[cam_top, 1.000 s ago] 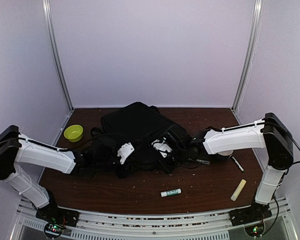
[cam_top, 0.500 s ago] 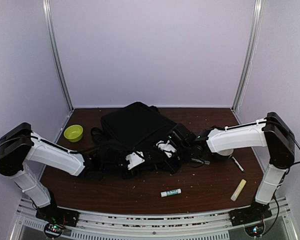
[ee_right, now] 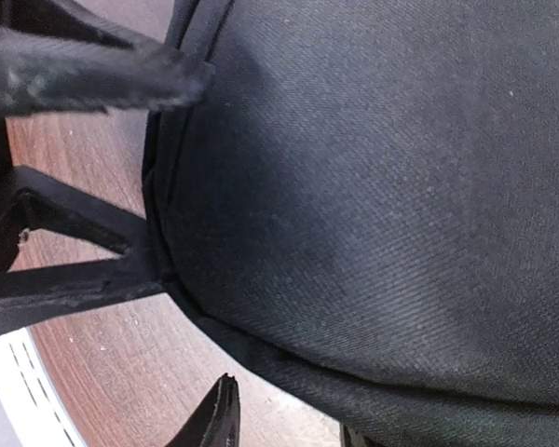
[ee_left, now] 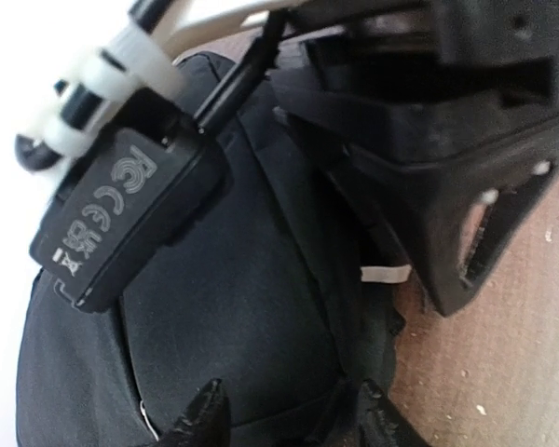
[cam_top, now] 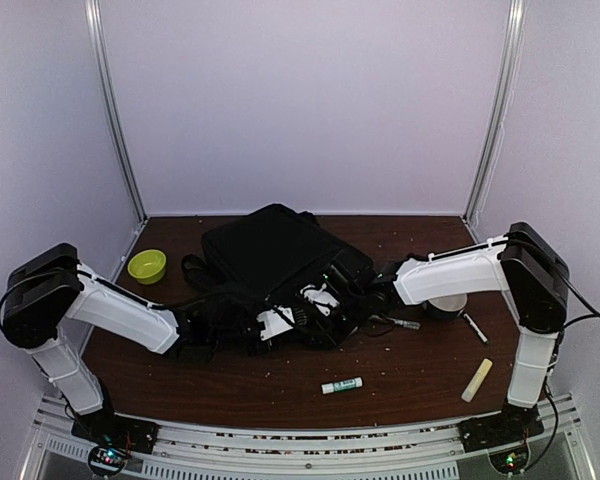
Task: Pack the student bag
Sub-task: Hold the largest pocket of the student bag, then pick up the largest pocket of the bag from the student bag.
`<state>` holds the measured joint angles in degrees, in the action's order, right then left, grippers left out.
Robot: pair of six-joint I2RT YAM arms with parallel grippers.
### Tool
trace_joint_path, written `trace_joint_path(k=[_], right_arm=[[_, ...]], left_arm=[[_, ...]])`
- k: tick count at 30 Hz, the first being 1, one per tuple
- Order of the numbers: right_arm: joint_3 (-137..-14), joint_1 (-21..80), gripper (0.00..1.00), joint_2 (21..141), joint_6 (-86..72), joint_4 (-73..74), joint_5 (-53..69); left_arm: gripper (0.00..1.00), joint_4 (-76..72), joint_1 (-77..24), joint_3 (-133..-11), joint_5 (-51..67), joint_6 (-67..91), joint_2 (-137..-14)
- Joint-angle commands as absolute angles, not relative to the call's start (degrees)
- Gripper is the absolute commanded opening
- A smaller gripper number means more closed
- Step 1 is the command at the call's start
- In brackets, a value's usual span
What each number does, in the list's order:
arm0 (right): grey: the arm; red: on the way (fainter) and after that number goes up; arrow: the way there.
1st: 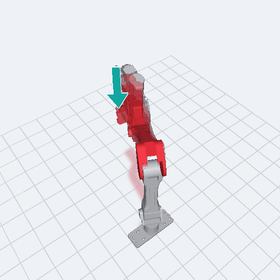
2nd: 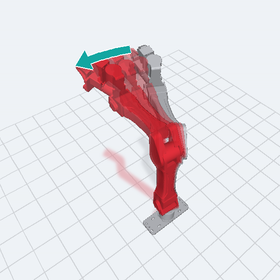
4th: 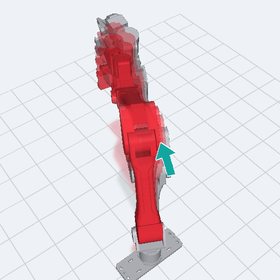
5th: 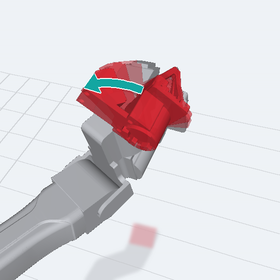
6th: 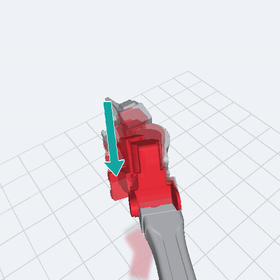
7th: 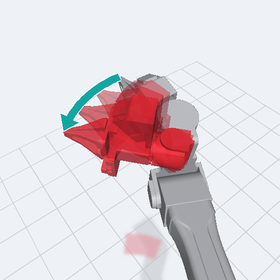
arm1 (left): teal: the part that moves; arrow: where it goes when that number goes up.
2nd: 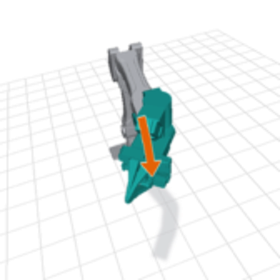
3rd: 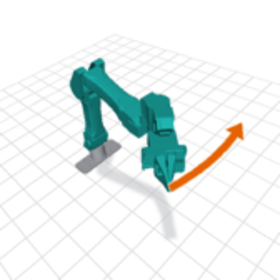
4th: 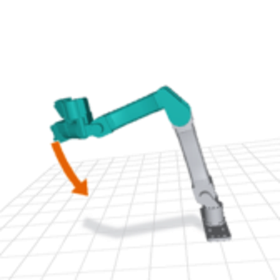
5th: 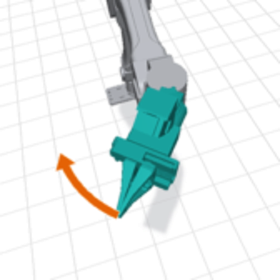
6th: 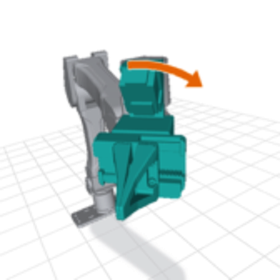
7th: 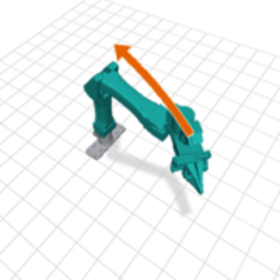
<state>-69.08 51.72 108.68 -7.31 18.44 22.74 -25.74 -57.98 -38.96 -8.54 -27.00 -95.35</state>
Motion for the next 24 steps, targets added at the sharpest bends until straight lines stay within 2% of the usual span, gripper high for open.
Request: trace_joint_path(k=[1,8,15,24], right_arm=[[-70.0,51.6,0.39,108.9,-8.7,18.0,21.4],[-67.1,50.5,0.42,105.1,-8.8,17.5,19.3],[-66.4,49.6,0.47,104.0,-7.8,17.8,18.0],[-65.7,48.6,0.5,102.6,-11.3,17.6,14.8]], left_arm=[[0.43,-32.0,-58.3,-39.7,-11.0,-27.5,-98.2],[0.26,-31.1,-58.3,-42.0,-8.8,-27.0,-100.2],[0.0,-26.0,-58.4,-45.2,-8.6,-22.9,-99.1],[0.0,-27.9,-58.0,-45.8,-6.8,-11.2,-98.1]])
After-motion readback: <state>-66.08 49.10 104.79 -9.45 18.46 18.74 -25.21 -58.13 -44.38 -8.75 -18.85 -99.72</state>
